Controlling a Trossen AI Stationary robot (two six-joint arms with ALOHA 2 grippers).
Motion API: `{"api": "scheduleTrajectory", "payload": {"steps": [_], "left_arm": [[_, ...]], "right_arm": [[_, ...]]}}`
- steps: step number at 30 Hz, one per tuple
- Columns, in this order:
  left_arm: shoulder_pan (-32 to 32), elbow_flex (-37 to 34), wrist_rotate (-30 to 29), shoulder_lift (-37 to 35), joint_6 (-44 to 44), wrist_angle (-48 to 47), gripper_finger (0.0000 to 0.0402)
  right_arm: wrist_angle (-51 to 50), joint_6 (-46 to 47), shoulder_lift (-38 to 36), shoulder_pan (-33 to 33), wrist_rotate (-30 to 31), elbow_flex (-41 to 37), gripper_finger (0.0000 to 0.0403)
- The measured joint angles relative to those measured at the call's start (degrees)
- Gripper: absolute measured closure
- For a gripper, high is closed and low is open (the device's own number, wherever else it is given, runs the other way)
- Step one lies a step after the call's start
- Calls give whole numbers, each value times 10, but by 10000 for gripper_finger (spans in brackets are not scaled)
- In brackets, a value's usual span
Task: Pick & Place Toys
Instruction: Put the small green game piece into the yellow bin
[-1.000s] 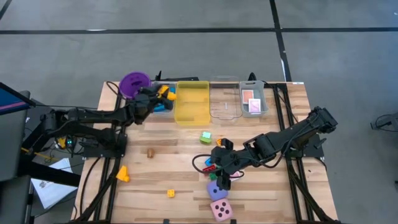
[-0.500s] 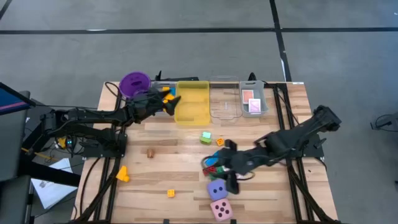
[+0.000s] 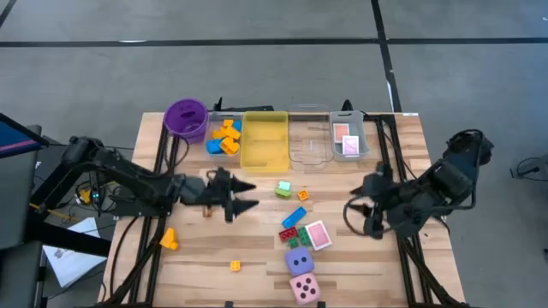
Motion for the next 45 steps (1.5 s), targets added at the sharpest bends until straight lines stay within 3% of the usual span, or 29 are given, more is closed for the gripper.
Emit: {"api": "scheduleTrajectory", "payload": {"steps": [5, 10, 13, 17, 21, 30, 40, 45], "left_arm": [[-70, 77, -105, 65, 42, -60, 50], [-75, 191, -111, 177, 56, -140, 49], [-68, 256, -109, 241, 122, -201, 48], [-38, 313, -29, 287, 216, -264, 50], [18, 326, 77, 303, 243, -284, 47], [138, 326, 202, 301, 301, -376, 46], [203, 326, 268, 301, 451, -412, 46], [224, 326, 294, 313, 467, -406, 46]], "right_arm": [[-73, 123, -9, 6, -12, 0, 235], [-60, 84, -4, 5, -76, -1, 235], [-57, 78, 11, 5, -94, -1, 235], [-60, 78, 27, 8, -120, -1, 235], [-60, 78, 45, 10, -137, -1, 235], [-25, 76, 74, 12, -136, -2, 235], [23, 50, 79, -2, -40, -2, 235], [48, 70, 79, -27, 20, -2, 235]]}}
